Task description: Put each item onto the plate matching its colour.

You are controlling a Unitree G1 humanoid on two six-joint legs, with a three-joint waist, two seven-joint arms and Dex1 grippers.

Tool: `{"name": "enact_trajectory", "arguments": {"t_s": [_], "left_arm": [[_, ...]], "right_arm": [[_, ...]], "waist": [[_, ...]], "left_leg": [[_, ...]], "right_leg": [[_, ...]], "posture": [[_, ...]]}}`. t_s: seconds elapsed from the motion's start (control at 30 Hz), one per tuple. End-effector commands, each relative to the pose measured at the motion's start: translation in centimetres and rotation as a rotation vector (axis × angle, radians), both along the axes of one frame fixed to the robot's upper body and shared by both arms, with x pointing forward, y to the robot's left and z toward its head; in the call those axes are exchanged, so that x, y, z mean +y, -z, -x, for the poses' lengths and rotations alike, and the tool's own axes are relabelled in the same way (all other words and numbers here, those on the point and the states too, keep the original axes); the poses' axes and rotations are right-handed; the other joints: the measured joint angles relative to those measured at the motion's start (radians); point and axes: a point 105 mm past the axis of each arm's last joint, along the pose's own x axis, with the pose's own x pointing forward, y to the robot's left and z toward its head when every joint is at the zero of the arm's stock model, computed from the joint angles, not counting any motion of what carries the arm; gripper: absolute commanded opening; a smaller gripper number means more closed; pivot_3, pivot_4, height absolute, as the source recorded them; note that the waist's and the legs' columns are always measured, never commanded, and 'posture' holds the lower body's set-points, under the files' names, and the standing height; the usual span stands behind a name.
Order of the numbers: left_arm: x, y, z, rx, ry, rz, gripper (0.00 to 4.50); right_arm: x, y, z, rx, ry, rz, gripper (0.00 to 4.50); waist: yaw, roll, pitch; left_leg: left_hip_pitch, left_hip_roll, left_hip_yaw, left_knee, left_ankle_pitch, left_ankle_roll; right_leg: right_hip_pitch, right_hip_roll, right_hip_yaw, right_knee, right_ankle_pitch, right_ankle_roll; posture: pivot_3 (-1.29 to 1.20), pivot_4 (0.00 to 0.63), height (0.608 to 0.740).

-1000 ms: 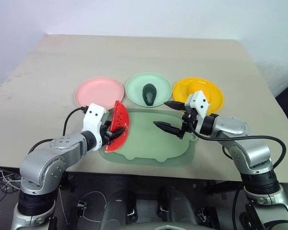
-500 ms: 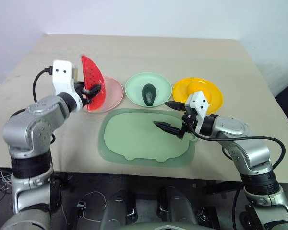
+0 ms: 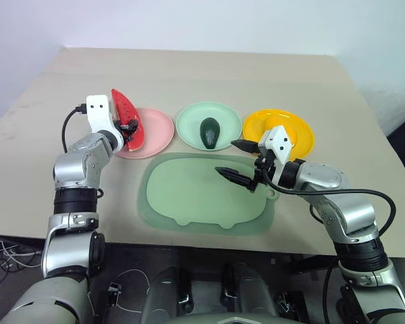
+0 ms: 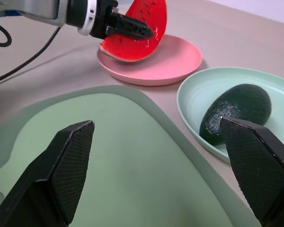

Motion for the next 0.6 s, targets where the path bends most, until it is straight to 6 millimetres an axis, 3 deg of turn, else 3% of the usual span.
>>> {"name": "enact_trajectory", "arguments": {"t_s": [0.03, 0.23, 0.37, 0.6], "left_arm": [[-0.6, -1.1, -0.5, -0.040, 0.035, 0.018, 2.70], [-1.6, -0.4, -0.4, -0.011, 0.090, 0.015, 4.49], [-1.9, -0.8, -0.2, -0.026, 0.108, 0.014, 4.49], [-1.7, -4.0, 1.6, -0.135, 0.164, -0.129, 4.49]], "right_arm": [[0.0, -1.5, 0.1, -0.061, -0.001, -0.013, 4.50], [0.1, -1.6, 0.0, -0.063, 0.003, -0.008, 4.50], [0.1, -1.6, 0.0, -0.061, 0.006, -0.006, 4.50], [0.0, -1.6, 0.2, -0.058, 0.006, -0.011, 4.50]], "waist": [[0.000, 0.000, 0.000], [0.000, 0.000, 0.000], [-0.002, 0.000, 0.000], [-0.002, 0.000, 0.000]], "left_leg": [[0.000, 0.000, 0.000, 0.000, 0.000, 0.000], [0.000, 0.000, 0.000, 0.000, 0.000, 0.000], [0.000, 0.000, 0.000, 0.000, 0.000, 0.000], [0.000, 0.000, 0.000, 0.000, 0.000, 0.000]], "right_leg": [[0.000, 0.000, 0.000, 0.000, 0.000, 0.000], [0.000, 0.000, 0.000, 0.000, 0.000, 0.000], [0.000, 0.000, 0.000, 0.000, 0.000, 0.000], [0.000, 0.000, 0.000, 0.001, 0.000, 0.000]], "posture": [[0.00, 0.150, 0.696], [0.00, 0.150, 0.696], [0.00, 0.150, 0.696], [0.00, 0.150, 0.696]]}}
